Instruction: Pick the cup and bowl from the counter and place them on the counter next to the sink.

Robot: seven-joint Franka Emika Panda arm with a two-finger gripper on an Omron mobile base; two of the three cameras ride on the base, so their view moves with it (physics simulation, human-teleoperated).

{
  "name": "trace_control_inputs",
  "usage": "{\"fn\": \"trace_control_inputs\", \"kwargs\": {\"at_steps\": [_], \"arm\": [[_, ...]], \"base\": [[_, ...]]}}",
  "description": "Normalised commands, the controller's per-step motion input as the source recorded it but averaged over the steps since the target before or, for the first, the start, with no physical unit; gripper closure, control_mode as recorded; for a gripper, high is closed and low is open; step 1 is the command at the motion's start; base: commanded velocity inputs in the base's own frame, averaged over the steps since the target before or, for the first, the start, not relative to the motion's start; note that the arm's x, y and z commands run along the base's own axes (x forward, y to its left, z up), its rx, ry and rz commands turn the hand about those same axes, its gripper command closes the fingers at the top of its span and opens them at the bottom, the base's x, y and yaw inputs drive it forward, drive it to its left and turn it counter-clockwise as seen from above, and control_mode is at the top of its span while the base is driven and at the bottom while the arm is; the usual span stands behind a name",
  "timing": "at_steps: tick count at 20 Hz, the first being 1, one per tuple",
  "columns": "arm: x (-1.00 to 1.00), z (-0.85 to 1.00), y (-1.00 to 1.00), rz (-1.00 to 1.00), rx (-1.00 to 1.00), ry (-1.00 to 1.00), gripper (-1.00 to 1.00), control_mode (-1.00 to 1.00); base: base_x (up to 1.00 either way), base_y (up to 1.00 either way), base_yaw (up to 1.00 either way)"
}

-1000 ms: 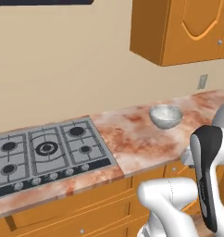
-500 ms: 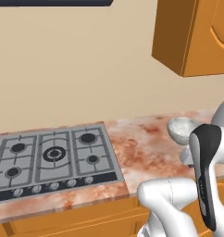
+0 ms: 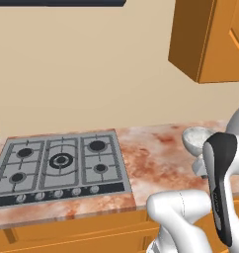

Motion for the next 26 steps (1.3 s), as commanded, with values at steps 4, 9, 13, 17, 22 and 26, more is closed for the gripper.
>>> {"fn": "trace_control_inputs", "kwargs": {"at_steps": [4,9,13,17,22,26], "arm": [[0.00,0.00,0.00,0.00,0.00,0.00,-1.00,1.00],[0.00,0.00,0.00,0.00,0.00,0.00,-1.00,1.00],[0.00,0.00,0.00,0.00,0.00,0.00,-1.00,1.00],[0.00,0.00,0.00,0.00,0.00,0.00,-1.00,1.00],[0.00,0.00,0.00,0.00,0.00,0.00,-1.00,-1.00],[0.05,0.00,0.06,0.00,0.00,0.09,-1.00,-1.00]], "base": [[0.49,-0.50,-0.04],[0.01,-0.02,0.00],[0.00,0.00,0.00],[-0.03,0.00,0.00],[-0.04,0.00,0.00],[0.00,0.00,0.00]]}}
